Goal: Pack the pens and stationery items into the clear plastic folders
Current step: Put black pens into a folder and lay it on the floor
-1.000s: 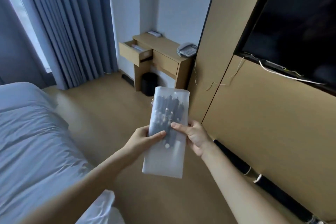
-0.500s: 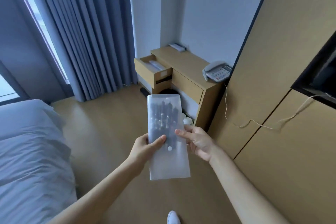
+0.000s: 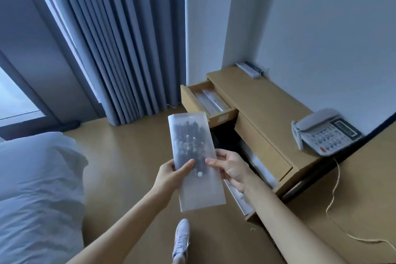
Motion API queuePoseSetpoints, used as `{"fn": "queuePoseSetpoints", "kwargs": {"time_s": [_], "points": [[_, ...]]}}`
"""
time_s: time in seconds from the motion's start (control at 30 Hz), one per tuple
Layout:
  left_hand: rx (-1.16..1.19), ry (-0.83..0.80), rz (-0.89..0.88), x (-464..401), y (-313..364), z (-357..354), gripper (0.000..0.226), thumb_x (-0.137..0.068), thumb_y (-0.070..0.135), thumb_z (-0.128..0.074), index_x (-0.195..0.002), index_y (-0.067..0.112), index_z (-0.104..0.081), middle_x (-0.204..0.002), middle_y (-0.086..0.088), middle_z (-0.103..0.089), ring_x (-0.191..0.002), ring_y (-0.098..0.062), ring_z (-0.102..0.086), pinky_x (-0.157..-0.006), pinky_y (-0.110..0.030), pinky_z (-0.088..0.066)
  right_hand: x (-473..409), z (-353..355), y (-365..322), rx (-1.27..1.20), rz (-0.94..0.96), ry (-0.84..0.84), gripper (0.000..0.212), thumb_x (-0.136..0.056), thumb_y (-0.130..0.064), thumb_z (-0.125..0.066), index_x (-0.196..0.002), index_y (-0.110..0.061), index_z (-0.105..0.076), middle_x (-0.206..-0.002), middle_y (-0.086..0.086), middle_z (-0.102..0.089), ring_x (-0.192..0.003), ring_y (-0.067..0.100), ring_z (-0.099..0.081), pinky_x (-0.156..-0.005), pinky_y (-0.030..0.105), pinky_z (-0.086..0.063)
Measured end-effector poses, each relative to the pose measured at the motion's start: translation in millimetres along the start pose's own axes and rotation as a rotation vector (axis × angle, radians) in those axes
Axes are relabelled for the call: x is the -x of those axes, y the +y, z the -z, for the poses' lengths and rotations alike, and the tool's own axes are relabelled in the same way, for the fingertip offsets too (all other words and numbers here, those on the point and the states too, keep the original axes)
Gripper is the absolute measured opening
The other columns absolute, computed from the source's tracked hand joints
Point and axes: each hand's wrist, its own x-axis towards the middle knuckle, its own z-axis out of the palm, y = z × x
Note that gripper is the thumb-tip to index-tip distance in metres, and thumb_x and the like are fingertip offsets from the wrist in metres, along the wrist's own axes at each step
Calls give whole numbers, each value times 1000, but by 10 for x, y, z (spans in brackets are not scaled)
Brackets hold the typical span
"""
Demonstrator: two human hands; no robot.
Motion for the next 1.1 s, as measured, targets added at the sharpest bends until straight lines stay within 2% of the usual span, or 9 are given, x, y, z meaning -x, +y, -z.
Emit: {"fn": "queuePoseSetpoints", "kwargs": {"time_s": [0.1,0.2,0.37,0.53,0.73,0.83,0.9,1.0,1.1], "points": [[-19,-69,34,-743,121,5,50,-68,43,-72,-104,9,-67,-95,-8,-74,-87,-25,-71,-84,-45,-56,-675,143,-143,0,-18,39,30,-81,-5,-70,-111,-5,-66,-107,15,-70,-100,30,-67,-86,38,-54],[-17,-149,97,-1382,266,-33,40,-82,39,-72,-110,10,-64,-100,-7,-73,-89,-23,-71,-83,-43,-57,-1255,303,-353,34,-56,62,31,-81,-4,-71,-111,-4,-66,-104,13,-72,-95,27,-69,-75,30,-54],[-76,-308,157,-2326,532,-84,34,-92,38,-59,-112,11,-61,-104,-7,-72,-90,-21,-71,-74,-36,-58,-2008,638,-692,42,-90,114,24,-81,-1,-69,-105,-7,-67,-99,10,-73,-86,19,-70,-69,25,-53],[-74,-223,196,-3275,671,-240,34,-94,30,-57,-115,3,-58,-105,-18,-68,-82,-24,-71,-67,-29,-57,-2742,1047,-831,41,-160,138,24,-80,0,-69,-103,-8,-66,-96,9,-71,-82,18,-68,-65,24,-51],[7,-249,289,-4202,835,-403,26,-93,22,-60,-113,5,-58,-106,-13,-69,-90,-24,-71,-74,-30,-57,-3621,1407,-969,38,-238,32,28,-81,0,-67,-108,-8,-64,-94,7,-71,-80,18,-68,-64,28,-54],[22,-250,326,-4472,852,-525,29,-89,18,-65,-114,5,-58,-110,-14,-69,-95,-26,-69,-80,-37,-57,-3923,1523,-1014,49,-283,-5,31,-82,-2,-68,-112,-7,-63,-92,5,-71,-77,15,-68,-60,25,-53],[32,-233,329,-4639,870,-599,32,-86,16,-68,-114,5,-58,-109,-12,-69,-95,-26,-69,-79,-38,-57,-4095,1591,-1029,35,-282,-27,34,-77,-4,-74,-110,-7,-64,-93,5,-72,-80,15,-69,-67,26,-54],[28,-158,342,-4819,897,-680,34,-84,13,-70,-114,2,-58,-103,-11,-70,-89,-24,-70,-72,-34,-58,-4294,1648,-1035,44,-293,-26,40,-76,-4,-75,-115,-4,-62,-100,10,-71,-91,22,-67,-88,37,-53],[4,-114,360,-4949,842,-749,38,-82,14,-72,-115,1,-58,-104,-12,-70,-92,-25,-69,-76,-36,-58,-4404,1668,-1004,85,-318,30,43,-81,-3,-70,-122,-2,-58,-106,10,-70,-96,24,-67,-93,41,-51]]}}
